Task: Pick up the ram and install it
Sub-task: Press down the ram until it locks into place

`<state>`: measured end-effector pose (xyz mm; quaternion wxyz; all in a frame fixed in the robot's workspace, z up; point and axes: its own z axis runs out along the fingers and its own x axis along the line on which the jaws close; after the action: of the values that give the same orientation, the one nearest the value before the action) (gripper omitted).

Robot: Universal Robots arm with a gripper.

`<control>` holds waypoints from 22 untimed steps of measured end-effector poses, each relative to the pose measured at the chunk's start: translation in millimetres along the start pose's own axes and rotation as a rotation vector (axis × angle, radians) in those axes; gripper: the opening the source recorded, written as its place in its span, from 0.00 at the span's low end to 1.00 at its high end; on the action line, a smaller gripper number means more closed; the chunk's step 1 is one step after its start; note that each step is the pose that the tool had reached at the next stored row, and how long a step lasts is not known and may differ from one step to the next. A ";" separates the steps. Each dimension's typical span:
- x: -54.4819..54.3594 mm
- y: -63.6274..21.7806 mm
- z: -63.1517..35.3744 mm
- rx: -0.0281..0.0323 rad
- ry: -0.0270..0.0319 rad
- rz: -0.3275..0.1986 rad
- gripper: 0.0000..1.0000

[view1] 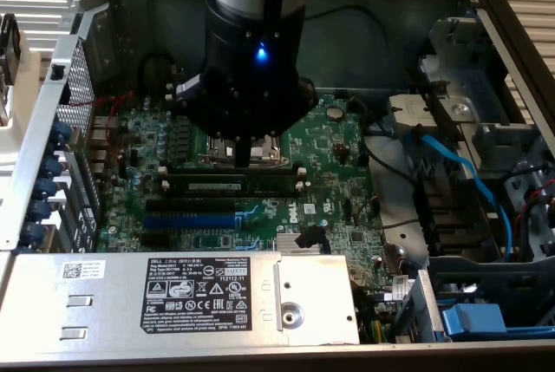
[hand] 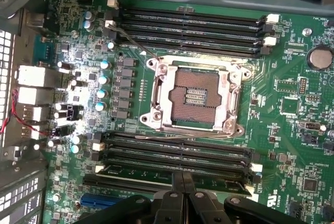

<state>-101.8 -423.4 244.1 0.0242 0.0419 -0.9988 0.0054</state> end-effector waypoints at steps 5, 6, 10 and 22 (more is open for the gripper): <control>-0.2 -1.1 -0.8 0.0054 0.0005 0.017 0.10; -0.3 -1.3 -0.9 0.0067 0.0008 0.019 0.10; -0.9 -1.8 -0.9 0.0085 0.0011 0.032 0.10; -1.3 -4.2 -0.8 0.0085 0.0011 0.033 0.10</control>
<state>-100.1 -427.4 244.9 0.0244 0.0254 -0.9993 0.0101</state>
